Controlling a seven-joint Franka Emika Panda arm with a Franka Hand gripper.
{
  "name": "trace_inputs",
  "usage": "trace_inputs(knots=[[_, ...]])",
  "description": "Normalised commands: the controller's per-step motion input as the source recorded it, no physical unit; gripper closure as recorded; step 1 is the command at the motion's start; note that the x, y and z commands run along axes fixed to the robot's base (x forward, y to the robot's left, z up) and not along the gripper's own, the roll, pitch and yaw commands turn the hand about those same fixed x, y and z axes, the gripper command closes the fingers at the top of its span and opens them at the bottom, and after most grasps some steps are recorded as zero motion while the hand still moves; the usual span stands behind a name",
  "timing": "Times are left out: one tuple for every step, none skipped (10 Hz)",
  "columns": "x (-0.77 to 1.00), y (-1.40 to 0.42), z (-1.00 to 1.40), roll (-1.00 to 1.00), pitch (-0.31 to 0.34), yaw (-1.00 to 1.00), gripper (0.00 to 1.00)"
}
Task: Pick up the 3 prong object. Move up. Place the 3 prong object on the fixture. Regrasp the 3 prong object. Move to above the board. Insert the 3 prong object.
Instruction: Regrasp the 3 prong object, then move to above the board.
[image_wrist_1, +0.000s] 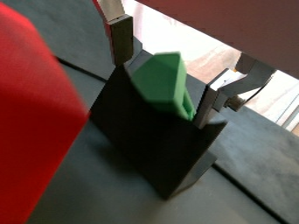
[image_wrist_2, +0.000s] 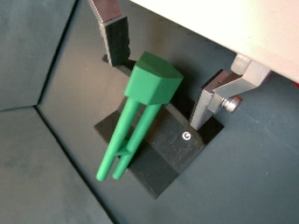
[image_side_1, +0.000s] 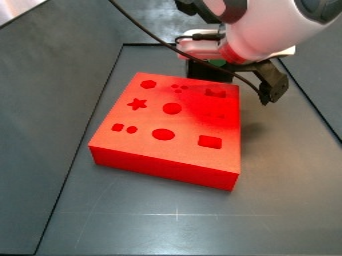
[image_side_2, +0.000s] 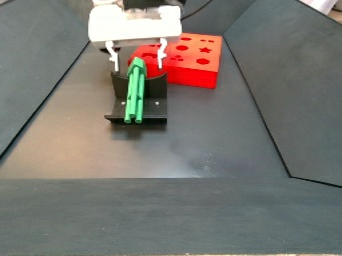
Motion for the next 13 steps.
trace_inputs(knots=[[0.00, 0.00, 0.00, 0.00, 0.000, 0.00, 1.00], [0.14, -0.07, 1.00, 0.36, -0.063, 0.11, 1.00], [0.14, -0.07, 1.00, 0.35, -0.062, 0.10, 1.00], [0.14, -0.07, 1.00, 0.30, -0.057, 0.06, 1.00], [0.14, -0.07, 1.00, 0.24, -0.055, 0.03, 1.00], [0.14, -0.07, 1.00, 0.16, -0.050, -0.01, 1.00], [0.14, -0.07, 1.00, 0.12, -0.037, -0.03, 1.00], [0.14, -0.07, 1.00, 0.10, -0.015, -0.05, 1.00], [0.14, -0.07, 1.00, 0.08, 0.026, -0.05, 1.00], [0.14, -0.07, 1.00, 0.06, 0.064, -0.05, 1.00], [0.13, -0.07, 1.00, 0.05, 0.085, -0.04, 1.00], [0.13, -0.07, 1.00, 0.04, 0.126, -0.02, 1.00], [0.14, -0.07, 1.00, 0.03, 0.156, 0.00, 1.00]])
